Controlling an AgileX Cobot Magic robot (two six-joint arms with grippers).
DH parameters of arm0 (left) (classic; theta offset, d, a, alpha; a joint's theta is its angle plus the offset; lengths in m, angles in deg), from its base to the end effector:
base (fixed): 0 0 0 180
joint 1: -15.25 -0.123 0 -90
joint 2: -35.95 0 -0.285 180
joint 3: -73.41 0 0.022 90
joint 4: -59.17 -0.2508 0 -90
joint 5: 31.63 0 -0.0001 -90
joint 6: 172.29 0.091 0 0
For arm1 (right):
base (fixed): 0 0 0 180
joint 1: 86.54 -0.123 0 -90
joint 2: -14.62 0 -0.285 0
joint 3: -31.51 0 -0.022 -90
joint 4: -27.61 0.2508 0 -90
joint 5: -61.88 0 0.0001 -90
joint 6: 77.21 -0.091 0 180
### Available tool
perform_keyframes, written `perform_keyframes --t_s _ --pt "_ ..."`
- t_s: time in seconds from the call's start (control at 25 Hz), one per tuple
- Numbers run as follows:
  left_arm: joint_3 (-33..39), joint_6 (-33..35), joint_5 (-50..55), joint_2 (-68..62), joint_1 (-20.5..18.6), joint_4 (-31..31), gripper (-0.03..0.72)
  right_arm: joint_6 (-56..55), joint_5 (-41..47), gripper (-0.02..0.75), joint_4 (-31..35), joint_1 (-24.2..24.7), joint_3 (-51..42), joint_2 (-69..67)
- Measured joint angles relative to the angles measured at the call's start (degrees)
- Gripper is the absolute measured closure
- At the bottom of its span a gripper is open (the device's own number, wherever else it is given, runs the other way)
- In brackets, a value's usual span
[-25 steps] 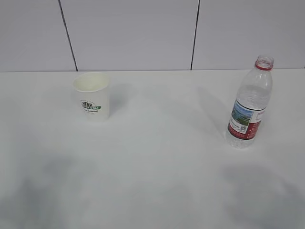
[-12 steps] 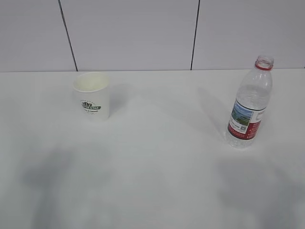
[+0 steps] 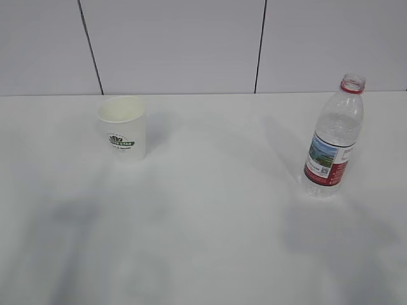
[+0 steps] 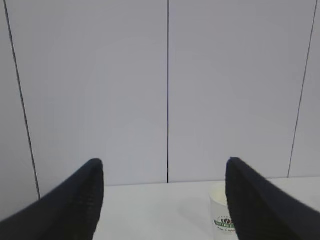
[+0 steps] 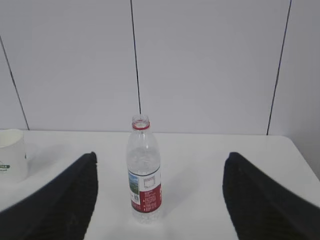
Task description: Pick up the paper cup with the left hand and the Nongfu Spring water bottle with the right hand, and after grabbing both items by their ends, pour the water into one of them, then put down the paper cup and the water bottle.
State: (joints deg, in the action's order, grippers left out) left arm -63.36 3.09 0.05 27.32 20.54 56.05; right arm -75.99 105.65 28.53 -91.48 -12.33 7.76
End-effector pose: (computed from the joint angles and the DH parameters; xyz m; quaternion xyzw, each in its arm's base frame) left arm -0.0074 0.0033 0.3482 0.0087 0.6659 -0.0377 0.7451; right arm -0.0121 0.0000 0.3257 -0.0390 0.7331 0.0300 0.6784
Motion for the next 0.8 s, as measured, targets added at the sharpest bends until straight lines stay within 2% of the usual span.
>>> perform_keyframes --t_s 0.24,0.8 --pt "0.00 0.00 -3.19 -0.39 0.00 0.00 0.129 0.00 -3.17 0.153 -0.14 0.00 -0.11 0.00" --pt "0.00 0.00 -16.74 -16.77 0.00 0.00 0.129 0.00 -10.13 0.153 -2.74 0.00 -1.67 -1.36"
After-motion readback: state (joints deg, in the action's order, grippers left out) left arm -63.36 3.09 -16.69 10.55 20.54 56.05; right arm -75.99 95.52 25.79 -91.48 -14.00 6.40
